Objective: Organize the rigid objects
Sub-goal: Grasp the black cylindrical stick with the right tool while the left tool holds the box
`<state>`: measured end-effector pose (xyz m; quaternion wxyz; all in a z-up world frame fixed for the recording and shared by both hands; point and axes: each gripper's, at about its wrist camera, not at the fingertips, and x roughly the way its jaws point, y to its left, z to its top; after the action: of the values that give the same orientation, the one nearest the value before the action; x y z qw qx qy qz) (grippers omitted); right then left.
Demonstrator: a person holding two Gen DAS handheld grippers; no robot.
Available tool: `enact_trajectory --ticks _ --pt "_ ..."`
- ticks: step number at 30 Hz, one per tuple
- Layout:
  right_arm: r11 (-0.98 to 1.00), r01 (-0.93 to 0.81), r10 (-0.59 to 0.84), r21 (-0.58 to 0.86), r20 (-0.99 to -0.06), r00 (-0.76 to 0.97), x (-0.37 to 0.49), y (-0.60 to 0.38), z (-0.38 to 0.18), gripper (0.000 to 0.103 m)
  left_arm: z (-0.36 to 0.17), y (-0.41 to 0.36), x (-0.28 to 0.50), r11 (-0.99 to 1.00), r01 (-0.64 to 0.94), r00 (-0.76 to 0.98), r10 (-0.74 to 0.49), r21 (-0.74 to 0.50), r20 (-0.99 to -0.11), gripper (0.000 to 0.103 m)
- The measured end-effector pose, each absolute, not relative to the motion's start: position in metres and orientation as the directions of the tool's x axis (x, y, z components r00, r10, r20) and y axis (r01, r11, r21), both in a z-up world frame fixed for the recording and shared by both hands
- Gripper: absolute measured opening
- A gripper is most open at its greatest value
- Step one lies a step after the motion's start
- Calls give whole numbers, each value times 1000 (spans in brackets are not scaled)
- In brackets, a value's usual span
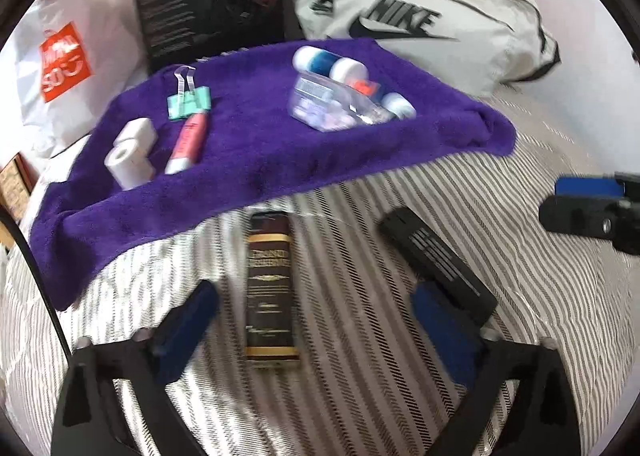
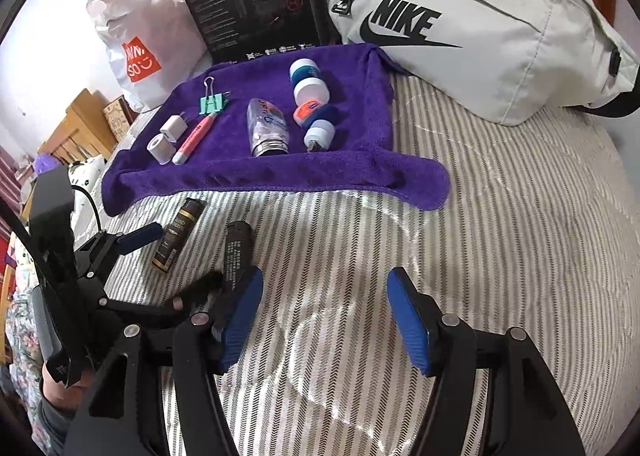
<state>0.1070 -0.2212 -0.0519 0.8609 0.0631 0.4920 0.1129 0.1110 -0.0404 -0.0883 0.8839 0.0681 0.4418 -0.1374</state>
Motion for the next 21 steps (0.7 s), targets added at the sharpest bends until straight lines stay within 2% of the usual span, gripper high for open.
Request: enact_trajectory --ticks 1,3,5,8,13,21 --pt "965 -138 261 222 -834 486 107 -220 -53 64 -86 -35 110 959 283 582 -180 -10 -793 77" --pt "965 -153 261 213 -837 481 106 -216 -55 64 -83 -23 108 968 250 596 -175 -26 -784 50" --pt "961 -175 273 214 -835 478 106 -212 -57 64 -82 -12 108 973 230 603 -170 -34 -780 35" --pt "958 -188 283 219 -838 466 108 -206 -61 64 -81 -6 109 972 230 594 -173 -40 -786 26" --pt "952 -208 295 223 -844 448 110 -195 -67 64 -81 -9 110 978 208 599 -143 -19 -788 26" --pt "927 -272 357 258 -829 431 110 -179 -74 64 -80 -7 111 965 259 601 -190 -35 -777 23"
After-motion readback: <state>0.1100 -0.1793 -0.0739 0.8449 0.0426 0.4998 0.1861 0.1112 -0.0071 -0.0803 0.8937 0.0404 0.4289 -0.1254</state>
